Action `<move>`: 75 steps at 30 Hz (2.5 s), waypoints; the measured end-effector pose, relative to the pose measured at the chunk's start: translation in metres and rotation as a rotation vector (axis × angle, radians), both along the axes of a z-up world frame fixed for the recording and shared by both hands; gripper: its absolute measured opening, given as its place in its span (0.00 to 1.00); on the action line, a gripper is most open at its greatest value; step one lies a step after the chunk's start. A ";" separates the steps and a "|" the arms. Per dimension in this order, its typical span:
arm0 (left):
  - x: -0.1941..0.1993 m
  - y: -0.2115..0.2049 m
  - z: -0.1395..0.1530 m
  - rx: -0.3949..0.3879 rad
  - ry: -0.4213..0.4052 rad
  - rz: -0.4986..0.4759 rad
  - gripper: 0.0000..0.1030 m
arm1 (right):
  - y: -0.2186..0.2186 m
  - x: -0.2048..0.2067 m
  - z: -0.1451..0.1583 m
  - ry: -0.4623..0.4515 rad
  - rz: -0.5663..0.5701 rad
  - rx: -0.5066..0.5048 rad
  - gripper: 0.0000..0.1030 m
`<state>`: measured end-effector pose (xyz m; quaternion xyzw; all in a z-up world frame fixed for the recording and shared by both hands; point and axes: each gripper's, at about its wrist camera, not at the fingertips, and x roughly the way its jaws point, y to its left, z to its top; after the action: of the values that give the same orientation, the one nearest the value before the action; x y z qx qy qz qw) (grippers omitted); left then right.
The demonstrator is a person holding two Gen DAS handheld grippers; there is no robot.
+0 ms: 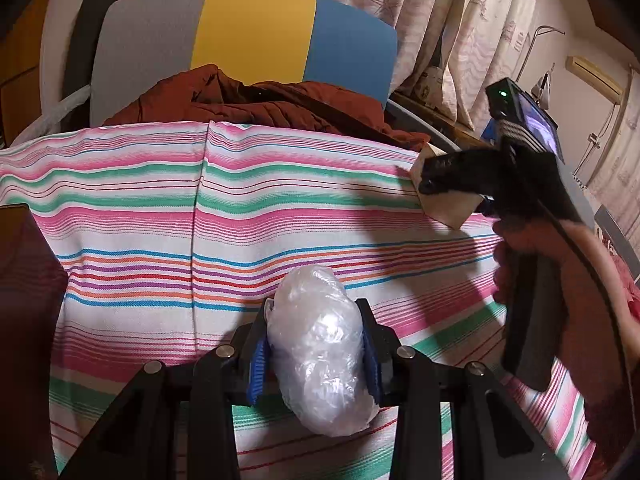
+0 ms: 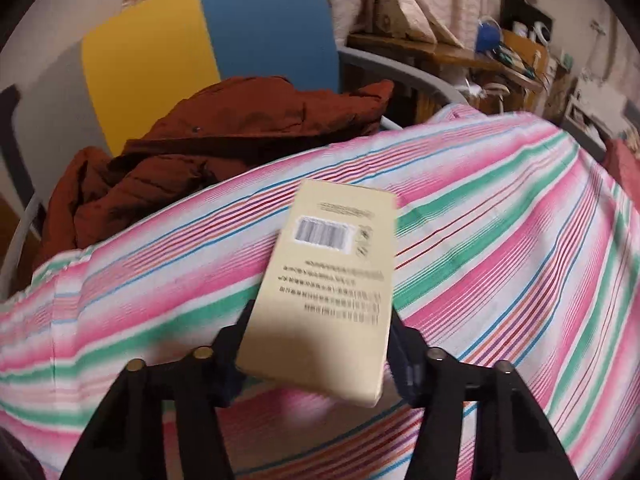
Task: Organize objects
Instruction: 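Grasp the cream box with the right tool while the left tool holds the bag, then carry the bag and box to the gold tray and open the left tool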
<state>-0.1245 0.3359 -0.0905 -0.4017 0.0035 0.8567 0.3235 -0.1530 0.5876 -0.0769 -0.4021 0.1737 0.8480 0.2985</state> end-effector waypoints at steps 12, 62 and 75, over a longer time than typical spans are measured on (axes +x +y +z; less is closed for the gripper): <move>0.004 0.005 0.002 -0.039 0.025 0.005 0.37 | -0.044 0.054 -0.001 0.055 0.115 -0.020 0.49; 0.084 -0.251 0.073 0.051 0.089 0.248 0.36 | -0.315 0.143 0.069 0.207 0.649 -0.189 0.49; 0.042 -0.256 0.054 0.055 -0.047 0.176 0.42 | -0.366 0.062 0.076 0.097 0.861 -0.141 0.49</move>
<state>-0.0820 0.0803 -0.0364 -0.4112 -0.0630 0.8721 0.2577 -0.0909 0.2217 -0.0011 -0.4171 0.0614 0.8990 -0.1189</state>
